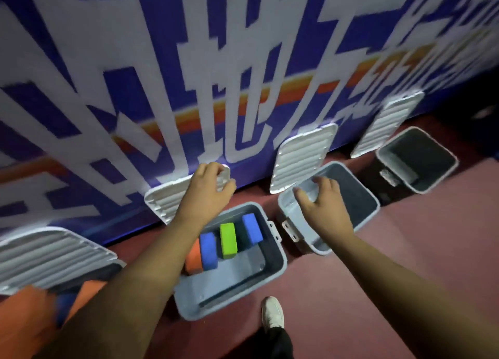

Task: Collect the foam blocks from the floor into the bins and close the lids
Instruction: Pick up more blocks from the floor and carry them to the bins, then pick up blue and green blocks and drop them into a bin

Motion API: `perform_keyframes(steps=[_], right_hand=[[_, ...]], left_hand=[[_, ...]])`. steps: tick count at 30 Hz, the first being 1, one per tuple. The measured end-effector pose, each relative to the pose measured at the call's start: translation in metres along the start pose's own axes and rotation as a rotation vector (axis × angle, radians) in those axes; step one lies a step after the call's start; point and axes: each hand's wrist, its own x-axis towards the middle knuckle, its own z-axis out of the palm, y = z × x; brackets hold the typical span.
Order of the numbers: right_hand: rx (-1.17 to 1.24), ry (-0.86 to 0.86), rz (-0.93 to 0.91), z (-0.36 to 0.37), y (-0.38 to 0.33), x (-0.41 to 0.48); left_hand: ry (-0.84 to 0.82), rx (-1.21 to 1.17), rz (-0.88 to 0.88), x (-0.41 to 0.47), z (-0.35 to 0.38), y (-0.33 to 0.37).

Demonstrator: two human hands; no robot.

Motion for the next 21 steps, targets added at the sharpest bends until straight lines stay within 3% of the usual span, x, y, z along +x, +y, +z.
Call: perform_keyframes(steps=[4,10,21], right_hand=[[0.012,0.175,0.040,-0.094,-0.025,-0.102],[0.016,0.367,0.211,-0.186,0.016,-0.254],[0.017,0.737,0.659,-0.266,0.173,-0.560]], left_hand=[[-0.030,-0.014,0.143,-0.082,-0.056,0.074],[-0.106,-0.014,0.280,-0.167,-0.081,0.150],[-0.469,-0.078,0.674,-0.373,0.047,0.321]])
